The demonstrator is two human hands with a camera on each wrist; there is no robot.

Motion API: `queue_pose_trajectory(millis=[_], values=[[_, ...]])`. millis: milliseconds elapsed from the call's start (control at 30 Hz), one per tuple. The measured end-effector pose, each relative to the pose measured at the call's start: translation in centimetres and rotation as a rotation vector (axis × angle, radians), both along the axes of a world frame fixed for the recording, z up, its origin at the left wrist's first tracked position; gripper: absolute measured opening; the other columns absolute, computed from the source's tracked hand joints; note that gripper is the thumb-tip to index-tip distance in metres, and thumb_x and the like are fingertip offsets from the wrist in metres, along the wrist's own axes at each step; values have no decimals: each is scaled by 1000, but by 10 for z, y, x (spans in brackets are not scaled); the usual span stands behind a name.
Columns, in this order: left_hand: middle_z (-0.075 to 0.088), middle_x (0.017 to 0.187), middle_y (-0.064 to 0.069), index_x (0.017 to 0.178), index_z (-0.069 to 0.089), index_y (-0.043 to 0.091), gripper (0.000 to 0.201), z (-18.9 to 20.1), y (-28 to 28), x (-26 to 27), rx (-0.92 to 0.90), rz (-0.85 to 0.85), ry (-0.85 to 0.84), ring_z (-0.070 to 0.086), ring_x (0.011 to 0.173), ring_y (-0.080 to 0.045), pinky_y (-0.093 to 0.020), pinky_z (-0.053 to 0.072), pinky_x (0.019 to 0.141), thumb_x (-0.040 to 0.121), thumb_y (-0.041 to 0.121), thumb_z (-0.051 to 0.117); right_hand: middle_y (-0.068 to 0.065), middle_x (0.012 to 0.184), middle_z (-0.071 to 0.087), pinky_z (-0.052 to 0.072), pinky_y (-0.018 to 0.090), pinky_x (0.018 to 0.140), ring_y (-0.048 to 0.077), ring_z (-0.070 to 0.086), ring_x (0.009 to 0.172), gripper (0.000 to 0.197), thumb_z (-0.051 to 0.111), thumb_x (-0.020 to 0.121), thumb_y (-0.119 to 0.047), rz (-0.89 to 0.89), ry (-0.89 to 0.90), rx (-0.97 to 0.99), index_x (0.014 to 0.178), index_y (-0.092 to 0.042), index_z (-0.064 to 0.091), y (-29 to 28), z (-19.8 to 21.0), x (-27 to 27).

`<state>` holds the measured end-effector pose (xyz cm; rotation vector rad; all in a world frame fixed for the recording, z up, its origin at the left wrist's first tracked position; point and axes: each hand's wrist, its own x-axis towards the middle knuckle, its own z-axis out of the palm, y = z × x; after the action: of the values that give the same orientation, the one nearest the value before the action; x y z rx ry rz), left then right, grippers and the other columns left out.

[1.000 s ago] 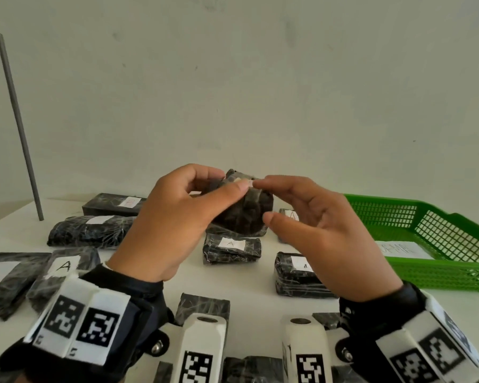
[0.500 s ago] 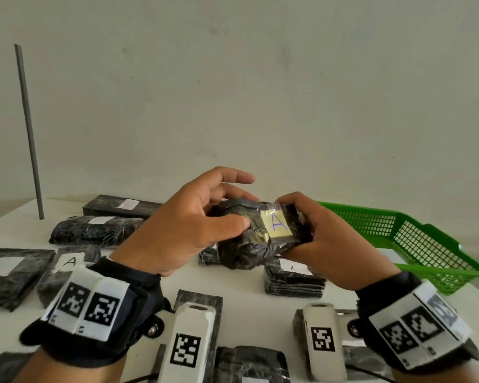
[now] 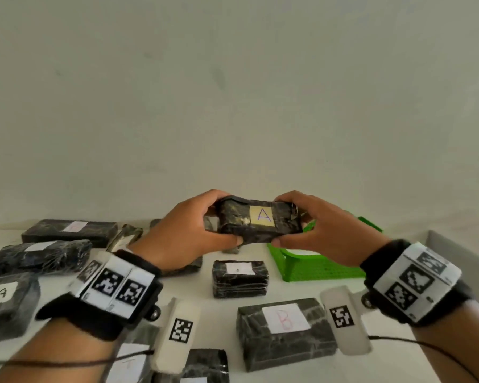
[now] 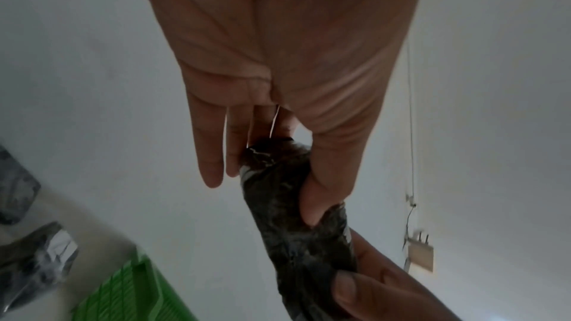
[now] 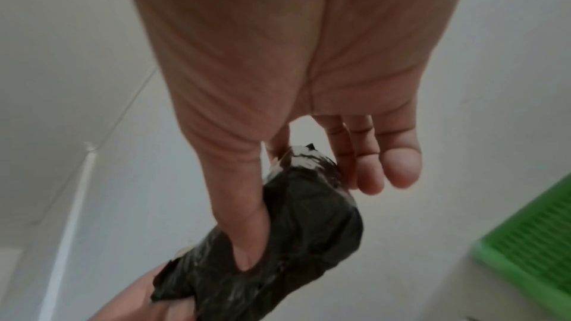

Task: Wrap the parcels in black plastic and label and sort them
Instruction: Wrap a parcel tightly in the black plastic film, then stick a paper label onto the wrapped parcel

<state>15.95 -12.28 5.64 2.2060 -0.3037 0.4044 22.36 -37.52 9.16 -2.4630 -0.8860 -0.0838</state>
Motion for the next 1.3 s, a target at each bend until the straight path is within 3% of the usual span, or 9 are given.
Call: queue_pose_trajectory(millis=[167,367,533,667,800,967,1133,1233,1300], values=[[67,127,16,132,57,28,63,3,-39,65,99,-32,36,62,119,1,-32,50,105,78,30,90,-10,103,74,54,31,82,16,68,92,55,94,74,-29,-138,14,26,120,-43,65,-42,-2,60],[59,138,3,145,46,22,80,-2,-67,130,216,12,172,58,128,-13,-37,48,109,79,29,90,-3,101,66,58,31,56,19,63,64,52,90,80,-17,-307,70,-110,122,-29,63,-70,-10,129],[50,154,0,151,44,19,83,-20,-65,178,430,18,318,51,138,-17,-37,43,115,82,41,86,0,108,61,46,23,52,11,54,63,50,86,86,-17,-397,114,-395,130,-16,63,-73,-17,189],[43,161,4,157,39,22,87,-29,-64,201,501,-2,360,44,145,-16,-33,38,117,85,47,81,-5,84,60,44,19,47,9,54,59,45,85,87,-22,-404,163,-604,125,-10,64,-58,-23,231],[52,153,3,149,50,24,76,-33,-64,216,568,-16,392,51,139,-16,-34,42,115,85,50,80,-4,73,65,45,24,50,11,58,55,41,88,83,-23,-374,173,-665,117,-10,68,-41,-33,262],[57,147,4,142,58,27,66,-34,-62,221,655,-3,372,55,133,-15,-35,46,111,84,46,82,8,109,77,64,41,84,19,78,76,65,89,83,-18,-327,281,-572,139,-12,56,-20,-57,288],[56,146,6,141,58,29,62,-34,-60,222,673,-11,357,55,132,-13,-36,46,110,85,44,82,-11,91,69,54,15,62,3,69,74,37,76,96,-22,-221,337,-595,132,-16,70,-7,-58,289],[55,146,8,142,57,29,64,-33,-59,222,658,-24,370,56,131,-12,-36,47,110,85,45,81,-2,134,65,58,31,101,20,67,121,48,70,101,-22,-164,420,-610,147,-23,59,-3,-56,285],[55,147,9,143,56,30,65,-33,-58,222,652,-31,375,56,130,-12,-36,47,109,85,45,81,0,151,56,52,37,111,22,61,131,51,68,102,-24,-139,432,-620,151,-28,56,0,-57,284]])
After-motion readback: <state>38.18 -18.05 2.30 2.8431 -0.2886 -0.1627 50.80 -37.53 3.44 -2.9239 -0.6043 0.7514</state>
